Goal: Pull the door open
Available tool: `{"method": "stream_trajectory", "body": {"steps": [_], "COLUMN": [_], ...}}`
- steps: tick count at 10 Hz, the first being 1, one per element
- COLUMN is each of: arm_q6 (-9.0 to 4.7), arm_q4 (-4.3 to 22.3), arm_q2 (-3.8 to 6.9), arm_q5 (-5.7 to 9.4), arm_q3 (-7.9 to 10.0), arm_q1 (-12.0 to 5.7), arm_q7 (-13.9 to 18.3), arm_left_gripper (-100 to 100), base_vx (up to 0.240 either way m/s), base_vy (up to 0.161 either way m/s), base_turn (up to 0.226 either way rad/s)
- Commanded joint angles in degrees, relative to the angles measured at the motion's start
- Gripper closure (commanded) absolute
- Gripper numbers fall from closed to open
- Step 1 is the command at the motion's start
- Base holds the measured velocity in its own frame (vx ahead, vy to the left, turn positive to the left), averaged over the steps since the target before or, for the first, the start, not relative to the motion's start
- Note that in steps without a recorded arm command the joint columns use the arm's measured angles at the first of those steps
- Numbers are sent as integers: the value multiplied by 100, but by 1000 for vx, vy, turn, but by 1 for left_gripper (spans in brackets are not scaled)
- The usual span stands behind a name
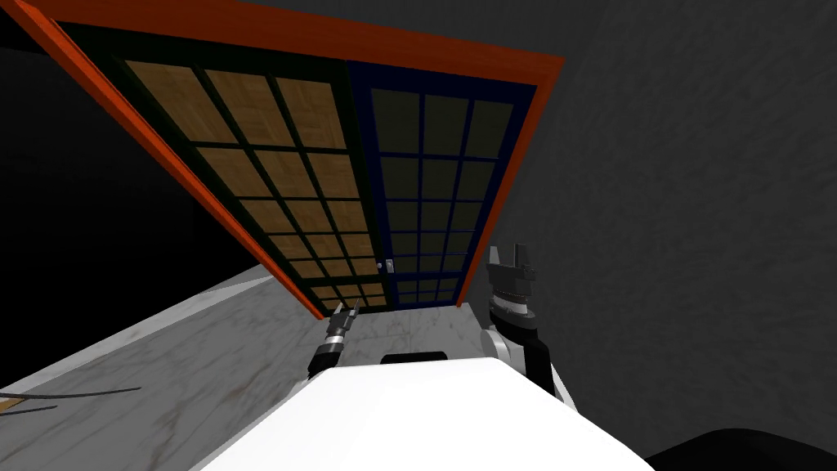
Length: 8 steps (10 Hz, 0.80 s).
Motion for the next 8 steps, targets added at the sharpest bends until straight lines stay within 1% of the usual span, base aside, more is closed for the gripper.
{"method": "stream_trajectory", "body": {"steps": [1,4,5,8], "arm_q6": [-60,-147,-195,-279], "arm_q4": [168,449,602,870], "arm_q2": [-10,-25,-37,-59], "arm_q5": [-28,-77,-103,-150], "arm_q3": [30,81,109,157], "arm_q1": [-38,-106,-146,-219], "arm_q7": [-178,-465,-623,-901], "arm_left_gripper": [-100,-100,-100,-100], "base_vx": [109,106,150,133], "base_vy": [-2,-16,4,7], "base_turn": [-72,-61,-88,-62]}}
